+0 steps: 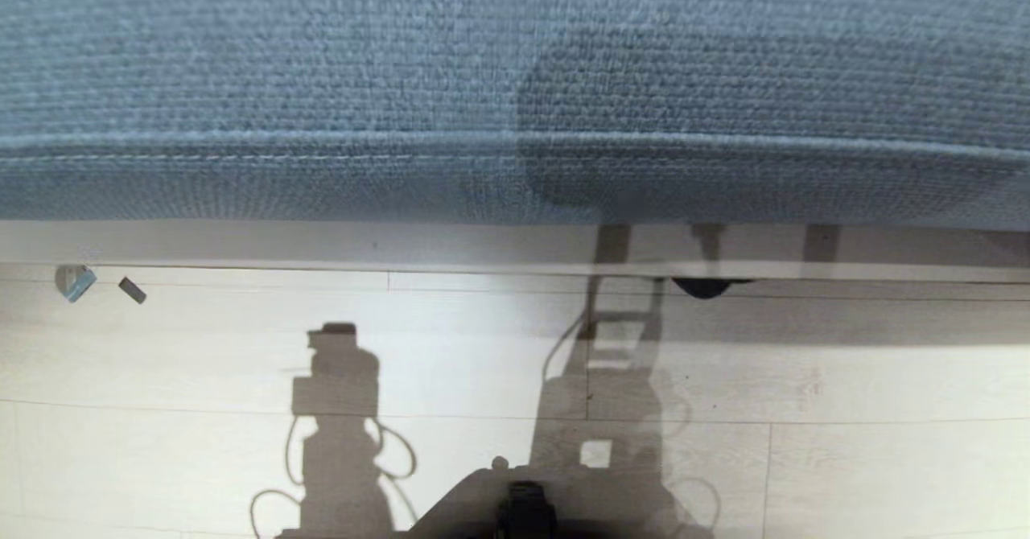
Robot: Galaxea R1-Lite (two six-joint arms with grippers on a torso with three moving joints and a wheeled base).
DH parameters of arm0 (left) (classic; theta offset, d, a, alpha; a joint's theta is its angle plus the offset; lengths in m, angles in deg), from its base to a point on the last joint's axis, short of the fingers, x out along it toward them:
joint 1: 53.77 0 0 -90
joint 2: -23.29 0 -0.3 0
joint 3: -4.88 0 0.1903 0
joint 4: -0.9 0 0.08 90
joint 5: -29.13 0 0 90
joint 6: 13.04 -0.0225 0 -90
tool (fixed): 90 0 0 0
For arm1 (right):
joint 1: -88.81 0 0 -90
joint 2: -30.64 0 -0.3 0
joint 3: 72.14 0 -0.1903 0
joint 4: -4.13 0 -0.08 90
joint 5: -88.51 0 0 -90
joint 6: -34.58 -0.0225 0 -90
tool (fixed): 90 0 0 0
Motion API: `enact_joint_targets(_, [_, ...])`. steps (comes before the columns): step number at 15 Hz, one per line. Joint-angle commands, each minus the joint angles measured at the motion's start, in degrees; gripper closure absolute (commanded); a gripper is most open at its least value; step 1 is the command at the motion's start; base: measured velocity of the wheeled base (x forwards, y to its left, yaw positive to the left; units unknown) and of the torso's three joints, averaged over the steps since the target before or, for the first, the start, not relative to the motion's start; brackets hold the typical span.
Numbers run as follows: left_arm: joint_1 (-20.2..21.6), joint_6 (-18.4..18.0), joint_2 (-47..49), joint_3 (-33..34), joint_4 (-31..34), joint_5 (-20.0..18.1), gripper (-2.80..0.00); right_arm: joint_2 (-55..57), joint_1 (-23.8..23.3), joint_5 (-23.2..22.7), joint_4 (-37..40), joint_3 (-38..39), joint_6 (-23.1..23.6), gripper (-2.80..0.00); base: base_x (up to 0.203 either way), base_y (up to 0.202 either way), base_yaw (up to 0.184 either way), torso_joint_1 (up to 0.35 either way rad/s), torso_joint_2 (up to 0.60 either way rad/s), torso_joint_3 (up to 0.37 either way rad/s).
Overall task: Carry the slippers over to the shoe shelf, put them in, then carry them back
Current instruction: Pick up the slippers in the shoe cabinet
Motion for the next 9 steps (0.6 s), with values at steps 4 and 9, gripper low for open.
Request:
enact_joint_targets(4, [0.02, 0.02, 0.04, 0.0, 0.07, 0.01, 0.0, 0.07, 0.02, -0.13, 0.01, 0.0, -0.22, 0.0, 0.0, 0.0, 0.0, 0.001, 0.0, -0.177])
enact_joint_targets(9, [0.02, 0.02, 0.04, 0.0, 0.07, 0.01, 0.0, 0.07, 0.02, -0.13, 0.01, 0.0, -0.22, 0.0, 0.0, 0.0, 0.0, -0.001, 0.0, -0.021])
